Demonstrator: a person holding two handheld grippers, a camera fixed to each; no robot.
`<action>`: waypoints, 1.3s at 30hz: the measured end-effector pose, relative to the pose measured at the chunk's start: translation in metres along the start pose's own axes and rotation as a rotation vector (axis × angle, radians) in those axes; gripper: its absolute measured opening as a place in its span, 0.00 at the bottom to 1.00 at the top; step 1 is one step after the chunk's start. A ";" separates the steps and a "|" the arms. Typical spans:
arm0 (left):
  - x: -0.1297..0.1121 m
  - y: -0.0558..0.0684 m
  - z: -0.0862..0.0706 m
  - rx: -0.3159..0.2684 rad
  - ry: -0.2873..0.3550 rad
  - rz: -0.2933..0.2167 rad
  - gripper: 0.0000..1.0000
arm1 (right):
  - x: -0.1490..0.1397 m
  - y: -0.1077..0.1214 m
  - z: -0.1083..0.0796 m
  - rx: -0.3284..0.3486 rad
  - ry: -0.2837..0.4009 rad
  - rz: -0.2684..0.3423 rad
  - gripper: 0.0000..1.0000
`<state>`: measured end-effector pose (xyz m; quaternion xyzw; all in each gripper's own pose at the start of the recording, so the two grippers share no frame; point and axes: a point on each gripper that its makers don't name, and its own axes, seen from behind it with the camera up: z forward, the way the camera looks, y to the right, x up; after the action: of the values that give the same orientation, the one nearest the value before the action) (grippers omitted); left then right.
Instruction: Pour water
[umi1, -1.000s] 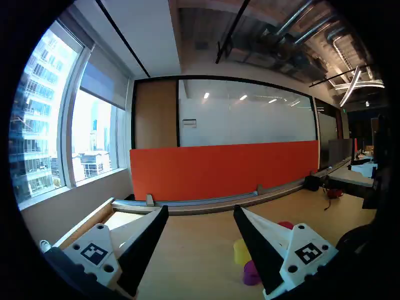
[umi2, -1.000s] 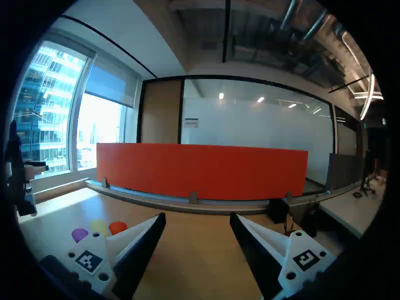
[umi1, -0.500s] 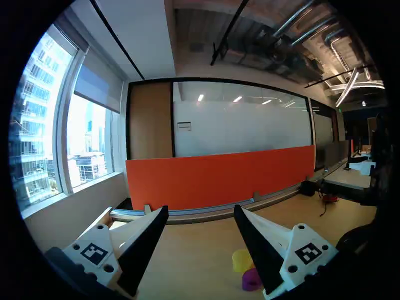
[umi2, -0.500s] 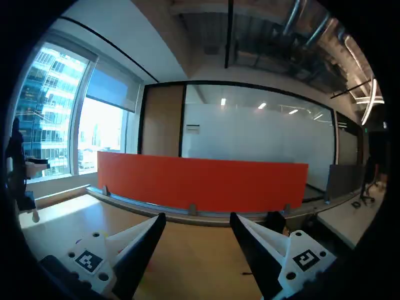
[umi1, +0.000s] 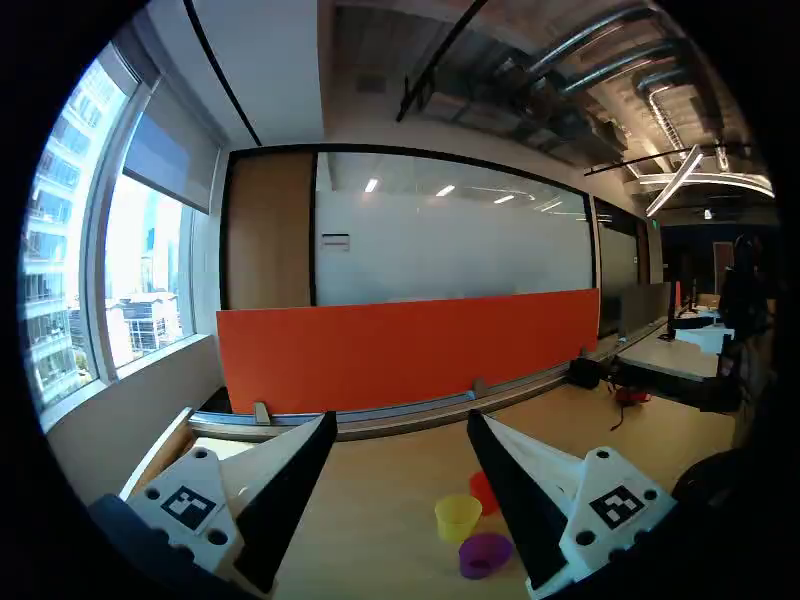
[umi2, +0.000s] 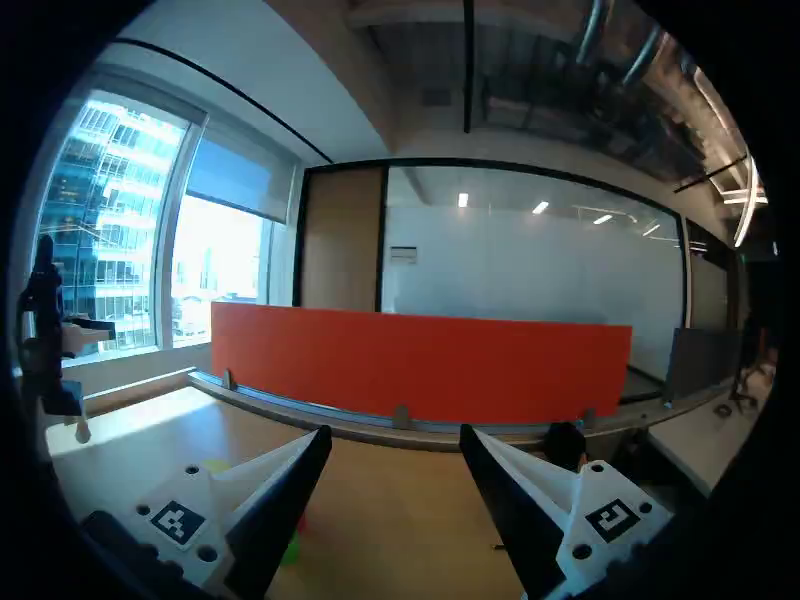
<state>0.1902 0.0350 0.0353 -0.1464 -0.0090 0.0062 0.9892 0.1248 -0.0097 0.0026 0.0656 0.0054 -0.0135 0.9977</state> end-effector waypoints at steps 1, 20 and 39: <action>0.000 0.003 0.001 -0.014 0.000 0.000 0.97 | 0.000 -0.002 0.000 0.015 0.000 -0.001 0.99; -0.003 0.055 -0.002 -0.248 -0.036 -0.010 0.97 | 0.016 -0.046 -0.009 0.254 0.006 -0.005 0.99; -0.026 0.091 -0.003 -0.385 -0.085 0.037 0.97 | 0.010 -0.054 -0.001 0.317 -0.034 0.012 0.99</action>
<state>0.1638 0.1206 0.0059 -0.3324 -0.0491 0.0287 0.9414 0.1331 -0.0637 -0.0059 0.2222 -0.0140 -0.0096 0.9749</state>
